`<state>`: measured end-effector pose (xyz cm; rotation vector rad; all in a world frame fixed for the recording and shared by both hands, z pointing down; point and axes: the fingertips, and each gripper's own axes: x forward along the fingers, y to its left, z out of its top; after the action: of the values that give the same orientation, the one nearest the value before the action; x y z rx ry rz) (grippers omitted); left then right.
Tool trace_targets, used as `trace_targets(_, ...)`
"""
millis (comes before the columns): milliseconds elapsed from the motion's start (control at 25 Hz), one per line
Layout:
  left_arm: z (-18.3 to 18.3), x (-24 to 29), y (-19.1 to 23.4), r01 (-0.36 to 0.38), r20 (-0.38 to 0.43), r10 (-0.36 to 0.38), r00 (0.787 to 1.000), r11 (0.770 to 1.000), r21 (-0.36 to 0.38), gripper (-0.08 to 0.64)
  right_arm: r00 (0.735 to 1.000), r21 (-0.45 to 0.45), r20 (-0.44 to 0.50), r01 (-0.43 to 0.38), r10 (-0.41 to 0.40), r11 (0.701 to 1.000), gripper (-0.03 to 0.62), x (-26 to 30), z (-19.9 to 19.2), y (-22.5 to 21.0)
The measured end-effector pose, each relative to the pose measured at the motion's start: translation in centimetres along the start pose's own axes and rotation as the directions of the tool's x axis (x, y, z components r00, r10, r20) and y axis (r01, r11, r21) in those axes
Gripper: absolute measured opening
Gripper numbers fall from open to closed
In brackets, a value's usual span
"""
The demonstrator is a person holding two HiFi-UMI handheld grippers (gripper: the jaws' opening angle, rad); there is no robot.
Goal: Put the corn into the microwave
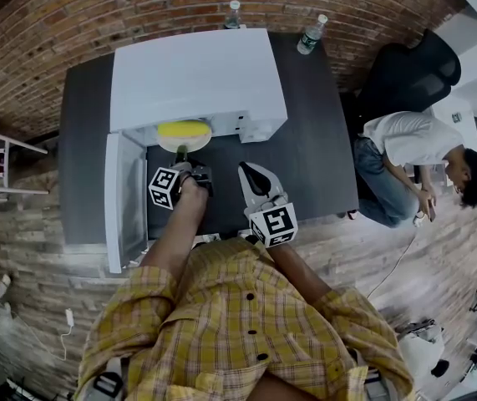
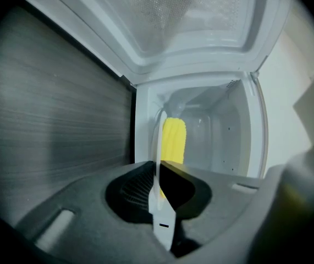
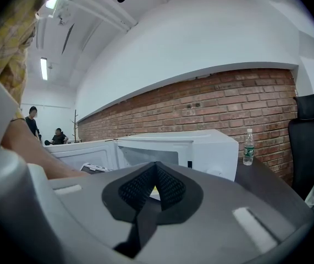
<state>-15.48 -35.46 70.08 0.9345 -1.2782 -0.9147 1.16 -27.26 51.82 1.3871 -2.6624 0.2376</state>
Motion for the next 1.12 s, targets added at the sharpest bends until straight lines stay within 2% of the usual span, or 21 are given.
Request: trace_targets(1120,0.6,3.4,-0.5,-0.007,0.008,0.007,1.000,1.000,-0.008,0.028,0.999,0.025,0.008,0.041,-0.041,0.999,-0.003,0.2,0.1,-2.1)
